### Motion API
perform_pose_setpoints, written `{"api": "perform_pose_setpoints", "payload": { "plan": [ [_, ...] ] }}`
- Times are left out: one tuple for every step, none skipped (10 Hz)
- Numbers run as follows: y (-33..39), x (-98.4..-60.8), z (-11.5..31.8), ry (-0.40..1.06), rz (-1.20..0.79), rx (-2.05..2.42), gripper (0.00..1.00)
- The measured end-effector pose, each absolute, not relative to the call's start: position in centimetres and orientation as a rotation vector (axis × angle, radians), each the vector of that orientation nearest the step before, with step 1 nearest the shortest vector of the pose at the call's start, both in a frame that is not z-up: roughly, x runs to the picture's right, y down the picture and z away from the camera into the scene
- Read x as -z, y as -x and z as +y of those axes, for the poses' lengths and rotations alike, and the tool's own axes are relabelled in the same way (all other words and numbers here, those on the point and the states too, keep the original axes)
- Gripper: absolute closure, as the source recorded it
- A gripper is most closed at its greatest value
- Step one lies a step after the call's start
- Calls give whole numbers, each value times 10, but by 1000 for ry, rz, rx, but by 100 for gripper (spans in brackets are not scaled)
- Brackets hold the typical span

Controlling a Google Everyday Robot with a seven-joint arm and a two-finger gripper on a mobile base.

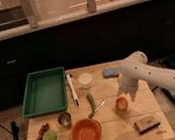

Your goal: Place apple in paper cup

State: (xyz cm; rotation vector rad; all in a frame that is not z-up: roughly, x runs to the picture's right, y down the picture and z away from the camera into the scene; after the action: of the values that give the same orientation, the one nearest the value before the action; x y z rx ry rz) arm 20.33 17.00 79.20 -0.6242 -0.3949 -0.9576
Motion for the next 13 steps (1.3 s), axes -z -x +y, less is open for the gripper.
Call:
{"api": "perform_pose_setpoints", "payload": {
  "plan": [
    [-203,-792,169,624,-396,956,43],
    [-203,-792,169,625,-396,951,43],
    [-203,-792,169,625,-396,948,43],
    [-203,-792,169,625,-396,947,43],
    [-202,-793,169,627,-398,944,43],
    [-202,-793,169,628,-398,943,43],
    [-201,-794,169,630,-398,941,43],
    [-200,-794,169,630,-400,937,43],
    [-201,-794,169,630,-398,935,43],
    [-201,-794,169,631,-399,930,43],
    [-201,-795,169,632,-400,927,43],
    [-201,-795,169,634,-400,924,43],
    [-200,-795,169,634,-400,922,43]
  ]
}}
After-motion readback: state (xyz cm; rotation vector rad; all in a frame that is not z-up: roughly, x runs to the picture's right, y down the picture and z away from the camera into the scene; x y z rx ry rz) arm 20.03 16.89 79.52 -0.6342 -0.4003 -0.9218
